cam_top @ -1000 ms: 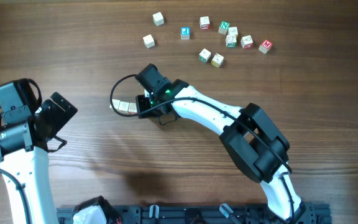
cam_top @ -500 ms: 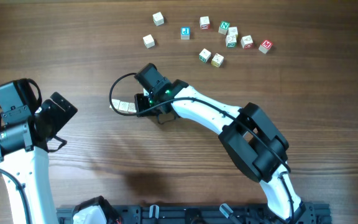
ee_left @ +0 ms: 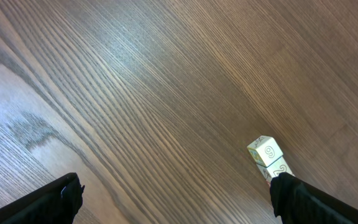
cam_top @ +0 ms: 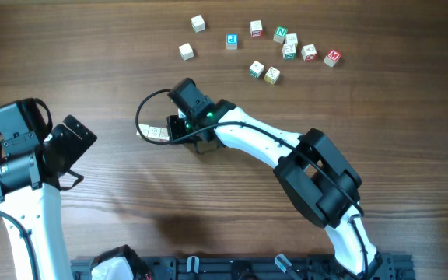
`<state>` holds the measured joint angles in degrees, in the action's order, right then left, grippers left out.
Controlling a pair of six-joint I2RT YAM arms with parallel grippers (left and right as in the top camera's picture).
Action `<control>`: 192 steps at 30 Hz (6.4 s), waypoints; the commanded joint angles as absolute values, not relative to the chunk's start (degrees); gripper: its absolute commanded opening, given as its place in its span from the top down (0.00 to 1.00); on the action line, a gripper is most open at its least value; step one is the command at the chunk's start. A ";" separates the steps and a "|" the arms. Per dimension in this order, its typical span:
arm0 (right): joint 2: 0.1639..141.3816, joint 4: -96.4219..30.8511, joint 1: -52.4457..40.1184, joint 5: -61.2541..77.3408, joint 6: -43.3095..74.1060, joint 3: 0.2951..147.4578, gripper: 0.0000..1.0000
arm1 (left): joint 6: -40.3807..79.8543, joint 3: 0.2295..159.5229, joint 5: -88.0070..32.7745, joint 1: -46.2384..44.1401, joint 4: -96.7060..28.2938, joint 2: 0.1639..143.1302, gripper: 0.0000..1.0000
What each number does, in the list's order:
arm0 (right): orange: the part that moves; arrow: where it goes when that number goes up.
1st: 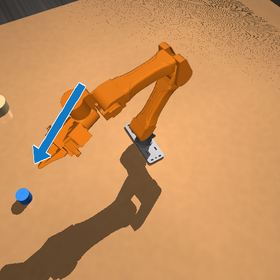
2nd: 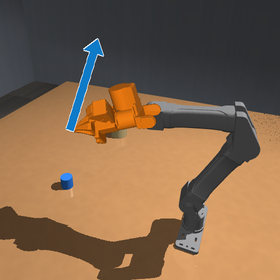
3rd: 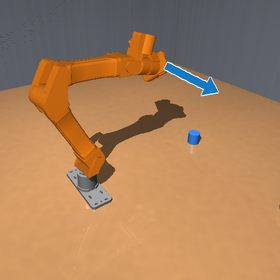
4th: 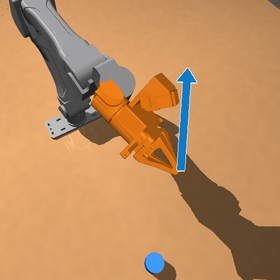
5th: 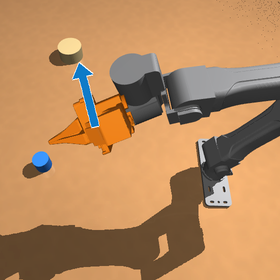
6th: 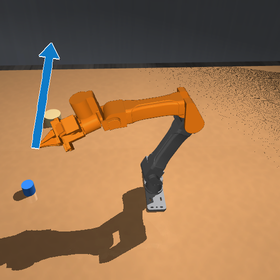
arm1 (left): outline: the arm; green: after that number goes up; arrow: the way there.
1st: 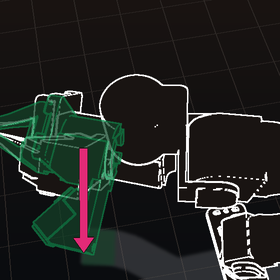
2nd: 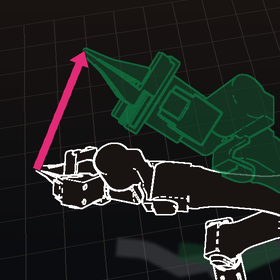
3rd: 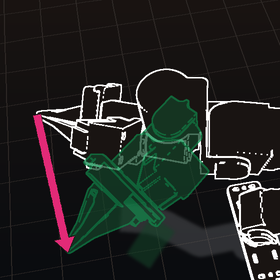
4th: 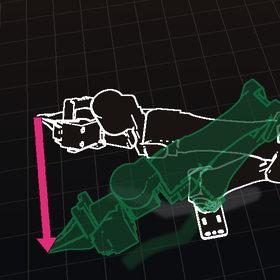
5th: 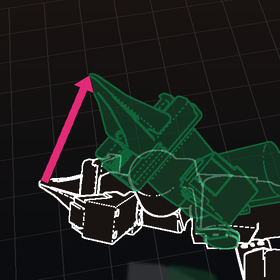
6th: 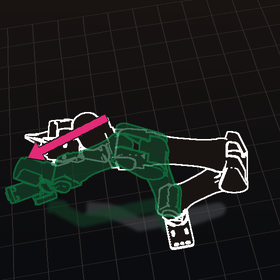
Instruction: Form a horizontal line
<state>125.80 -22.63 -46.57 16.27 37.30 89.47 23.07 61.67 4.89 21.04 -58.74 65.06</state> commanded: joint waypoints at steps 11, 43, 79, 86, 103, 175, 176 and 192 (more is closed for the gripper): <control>126.89 -24.64 -46.61 13.02 38.92 89.23 0.96 | 23.62 62.15 5.67 21.34 -58.61 65.39 0.00; 128.49 -21.41 -47.09 17.72 49.04 89.23 0.96 | 23.62 62.15 5.65 21.34 -58.61 65.39 0.00; 86.48 -50.61 -34.26 -31.22 36.12 89.38 0.00 | 23.62 62.15 5.65 21.34 -58.61 65.39 0.00; 73.89 -53.15 -24.67 -33.71 23.53 89.38 0.01 | 23.62 62.15 5.67 21.34 -58.61 65.39 0.00; 28.16 -19.29 -12.34 -13.26 23.86 49.34 0.01 | 23.59 62.15 5.67 21.34 -58.61 65.39 0.00; 0.19 0.51 1.17 -1.80 1.67 0.30 0.00 | 23.62 62.15 5.67 21.34 -58.61 65.39 0.00; 0.19 0.54 1.17 -1.80 1.65 0.30 0.00 | 23.62 62.15 5.65 21.34 -58.61 65.39 0.00; 0.27 0.54 1.15 -1.80 1.67 0.30 0.00 | 23.62 62.15 5.65 21.34 -58.61 65.39 0.00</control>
